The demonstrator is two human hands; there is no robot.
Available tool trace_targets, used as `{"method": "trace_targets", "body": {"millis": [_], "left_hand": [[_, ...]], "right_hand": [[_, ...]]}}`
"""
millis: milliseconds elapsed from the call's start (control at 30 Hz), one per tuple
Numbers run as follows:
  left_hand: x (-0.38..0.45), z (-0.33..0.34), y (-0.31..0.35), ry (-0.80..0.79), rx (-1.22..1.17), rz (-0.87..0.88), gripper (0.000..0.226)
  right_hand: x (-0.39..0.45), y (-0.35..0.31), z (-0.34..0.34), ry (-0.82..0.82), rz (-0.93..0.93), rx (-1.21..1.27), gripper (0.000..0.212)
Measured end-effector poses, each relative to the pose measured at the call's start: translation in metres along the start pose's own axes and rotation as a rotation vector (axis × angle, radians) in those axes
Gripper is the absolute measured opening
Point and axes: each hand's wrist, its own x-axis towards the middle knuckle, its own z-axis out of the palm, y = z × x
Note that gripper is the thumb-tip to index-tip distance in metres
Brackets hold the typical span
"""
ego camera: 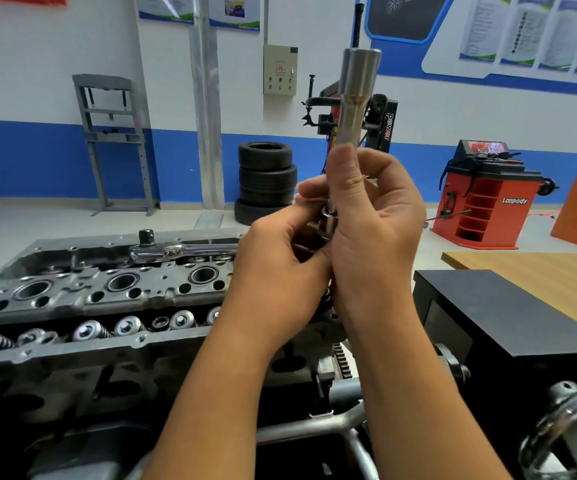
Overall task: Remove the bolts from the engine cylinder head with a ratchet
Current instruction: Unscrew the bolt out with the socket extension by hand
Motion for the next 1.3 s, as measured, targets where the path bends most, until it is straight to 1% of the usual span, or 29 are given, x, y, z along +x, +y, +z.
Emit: {"method": "trace_targets", "body": {"millis": [67,200,233,333,433,467,500,567,600,667,733,800,867,1000,1067,1167,1200,1233,1300], "left_hand": [[-0.0003,-0.0001,-0.0013,0.000,0.004,0.019,0.035],[-0.0007,-0.0048,-0.0014,-0.138,-0.103,-0.001,0.038],[-0.0008,-0.0056,-0.0009,-0.150,-0.114,-0.001,0.041],[-0.0016,-0.0028,0.0008,-0.075,-0.063,0.024,0.048],[-0.0009,0.0012,-0.0002,0.038,-0.027,0.008,0.054],[-0.0007,0.0017,-0.0007,0.060,-0.021,-0.006,0.054],[-0.0006,0.0020,-0.0011,0.067,-0.017,-0.014,0.049],[-0.0008,0.0029,-0.0016,0.052,-0.006,-0.006,0.030],[-0.0013,0.0032,-0.0015,0.043,0.012,-0.002,0.024],[-0.0011,0.0029,-0.0011,-0.006,0.024,-0.002,0.018],[-0.0009,-0.0004,-0.0003,-0.096,0.002,-0.010,0.018],[-0.0005,-0.0045,0.0016,-0.146,-0.014,-0.002,0.021],[-0.0016,-0.0051,0.0019,-0.127,-0.021,-0.004,0.026],[-0.0006,0.0013,-0.0040,0.037,0.034,-0.031,0.025],[0.0002,0.0031,-0.0030,0.068,0.029,-0.029,0.023],[-0.0006,0.0036,-0.0006,0.024,0.062,-0.007,0.017],[-0.0008,0.0034,0.0001,-0.008,0.052,0.004,0.012],[-0.0007,0.0027,-0.0001,-0.032,0.034,0.008,0.012],[-0.0004,-0.0005,-0.0014,-0.053,0.008,0.021,0.027]], "right_hand": [[0.0005,0.0008,-0.0007,0.032,-0.022,0.025,0.022],[0.0038,0.0009,-0.0006,0.025,-0.050,0.013,0.031],[0.0043,0.0011,-0.0009,0.018,-0.056,0.001,0.032],[0.0055,0.0028,-0.0023,-0.013,-0.067,-0.049,0.027],[0.0059,0.0029,-0.0030,-0.041,-0.038,-0.066,0.036],[0.0059,0.0019,-0.0032,-0.050,-0.022,-0.061,0.038],[0.0060,0.0009,-0.0038,-0.055,-0.010,-0.052,0.039],[0.0062,-0.0004,-0.0057,-0.060,-0.015,-0.035,0.031],[0.0060,-0.0005,-0.0066,-0.058,-0.022,-0.026,0.025],[0.0059,0.0011,-0.0077,-0.033,-0.023,0.005,0.025],[0.0069,0.0025,-0.0081,-0.021,-0.039,0.026,0.026],[0.0078,0.0029,-0.0078,-0.037,-0.053,0.014,0.022],[0.0075,0.0032,-0.0074,-0.067,-0.045,-0.012,0.024],[0.0063,0.0015,-0.0045,-0.091,0.026,-0.013,0.036],[0.0066,0.0001,-0.0053,-0.090,0.023,-0.002,0.032],[0.0065,0.0012,-0.0079,-0.073,-0.023,-0.010,0.017],[0.0065,0.0023,-0.0079,-0.060,-0.032,0.005,0.016],[0.0066,0.0034,-0.0074,-0.048,-0.035,0.030,0.017],[0.0063,0.0045,-0.0064,-0.034,-0.034,0.080,0.022]]}}
